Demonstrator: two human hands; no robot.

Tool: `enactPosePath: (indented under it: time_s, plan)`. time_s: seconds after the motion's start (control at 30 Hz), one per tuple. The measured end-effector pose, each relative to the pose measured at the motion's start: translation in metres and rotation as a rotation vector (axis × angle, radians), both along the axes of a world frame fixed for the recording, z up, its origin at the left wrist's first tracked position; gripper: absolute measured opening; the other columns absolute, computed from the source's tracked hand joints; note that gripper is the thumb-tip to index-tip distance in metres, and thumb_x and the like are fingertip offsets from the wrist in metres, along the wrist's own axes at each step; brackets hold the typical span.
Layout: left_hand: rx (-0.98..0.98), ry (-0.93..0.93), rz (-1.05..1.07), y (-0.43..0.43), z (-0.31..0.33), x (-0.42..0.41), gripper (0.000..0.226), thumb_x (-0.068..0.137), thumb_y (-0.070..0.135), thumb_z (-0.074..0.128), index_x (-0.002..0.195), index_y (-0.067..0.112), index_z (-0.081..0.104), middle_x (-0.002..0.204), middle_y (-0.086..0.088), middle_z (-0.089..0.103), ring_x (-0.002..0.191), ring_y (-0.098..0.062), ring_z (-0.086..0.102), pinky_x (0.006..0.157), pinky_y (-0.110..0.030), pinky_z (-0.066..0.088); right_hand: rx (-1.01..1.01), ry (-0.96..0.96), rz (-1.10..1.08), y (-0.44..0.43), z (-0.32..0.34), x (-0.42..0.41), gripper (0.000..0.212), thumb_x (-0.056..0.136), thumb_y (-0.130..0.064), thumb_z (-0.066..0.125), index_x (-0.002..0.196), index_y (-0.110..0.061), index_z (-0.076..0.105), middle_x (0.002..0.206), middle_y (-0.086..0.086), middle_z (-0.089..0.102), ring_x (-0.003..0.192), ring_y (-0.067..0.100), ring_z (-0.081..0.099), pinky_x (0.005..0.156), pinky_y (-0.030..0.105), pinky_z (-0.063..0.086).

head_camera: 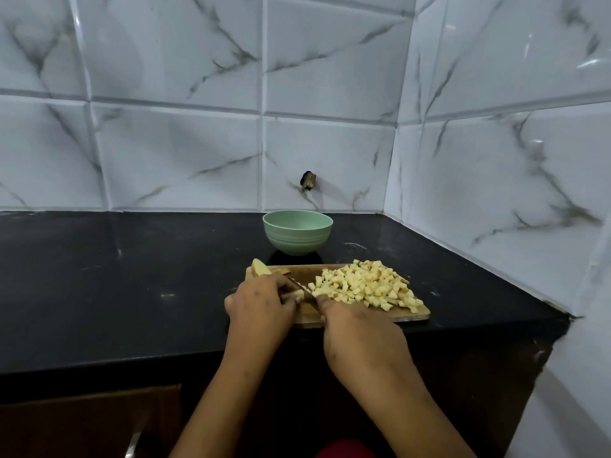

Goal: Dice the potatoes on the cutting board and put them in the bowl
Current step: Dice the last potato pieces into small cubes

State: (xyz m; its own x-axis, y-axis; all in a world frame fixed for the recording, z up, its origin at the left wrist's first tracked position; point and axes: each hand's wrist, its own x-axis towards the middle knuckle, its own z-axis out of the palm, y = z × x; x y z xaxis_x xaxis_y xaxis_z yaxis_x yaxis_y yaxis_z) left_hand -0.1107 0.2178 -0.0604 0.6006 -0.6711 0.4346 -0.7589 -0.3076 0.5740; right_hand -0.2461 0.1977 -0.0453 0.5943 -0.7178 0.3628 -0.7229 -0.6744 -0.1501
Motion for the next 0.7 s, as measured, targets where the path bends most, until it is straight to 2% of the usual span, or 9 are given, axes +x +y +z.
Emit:
enactPosePath:
  time_s: [0.1,0.23,0.37,0.5,0.6,0.7]
  plan:
    - [-0.032,0.029,-0.03,0.003,-0.001,0.002,0.017,0.081,0.037,0.069,0.098,0.035,0.071,0.092,0.013,0.064,0.096,-0.011,0.057,0.088,-0.039,0.048,-0.022,-0.068,0.008,0.0,0.002,-0.007,0.05,0.1,-0.017,0.039,0.146,-0.033,0.031,0.109,-0.002,0.062,0.09,0.017,0.059,0.062,0.029,0.039]
    - [-0.072,0.027,-0.052,0.005,-0.003,0.003,0.015,0.082,0.03,0.068,0.097,0.033,0.071,0.088,0.013,0.065,0.092,-0.009,0.058,0.087,-0.039,0.049,-0.003,-0.06,0.022,0.008,-0.003,-0.007,0.05,0.1,-0.015,0.04,0.146,-0.032,0.029,0.107,-0.001,0.061,0.079,0.014,0.051,0.058,0.027,0.038]
    - [-0.094,0.016,-0.043,0.005,-0.003,0.001,0.012,0.084,0.029,0.066,0.093,0.033,0.072,0.091,0.013,0.066,0.094,-0.01,0.058,0.087,-0.038,0.048,0.052,0.057,0.003,0.01,-0.004,0.002,0.05,0.097,-0.009,0.041,0.143,-0.026,0.031,0.107,0.002,0.062,0.093,0.021,0.061,0.064,0.031,0.04]
    - [-0.123,0.012,-0.044,0.006,-0.007,0.003,0.012,0.082,0.03,0.069,0.094,0.031,0.071,0.088,0.014,0.063,0.096,-0.012,0.056,0.085,-0.031,0.045,-0.009,-0.014,0.011,0.008,-0.003,-0.001,0.046,0.099,-0.015,0.041,0.143,-0.029,0.034,0.107,-0.001,0.061,0.091,0.018,0.06,0.061,0.028,0.039]
    - [-0.139,0.008,-0.048,0.008,-0.007,0.004,0.017,0.081,0.03,0.07,0.098,0.029,0.07,0.08,0.019,0.052,0.096,-0.011,0.053,0.077,-0.022,0.036,-0.043,-0.07,0.037,0.011,-0.004,-0.009,0.045,0.1,-0.02,0.04,0.143,-0.029,0.032,0.091,-0.004,0.051,0.076,0.013,0.046,0.052,0.023,0.032]
    - [-0.133,0.0,-0.036,0.01,-0.008,0.004,0.018,0.084,0.029,0.067,0.102,0.03,0.069,0.079,0.019,0.051,0.093,-0.009,0.05,0.074,-0.02,0.032,-0.049,-0.077,0.017,0.011,-0.009,-0.011,0.034,0.099,-0.021,0.038,0.133,-0.024,0.039,0.084,-0.006,0.042,0.071,0.013,0.04,0.049,0.023,0.027]
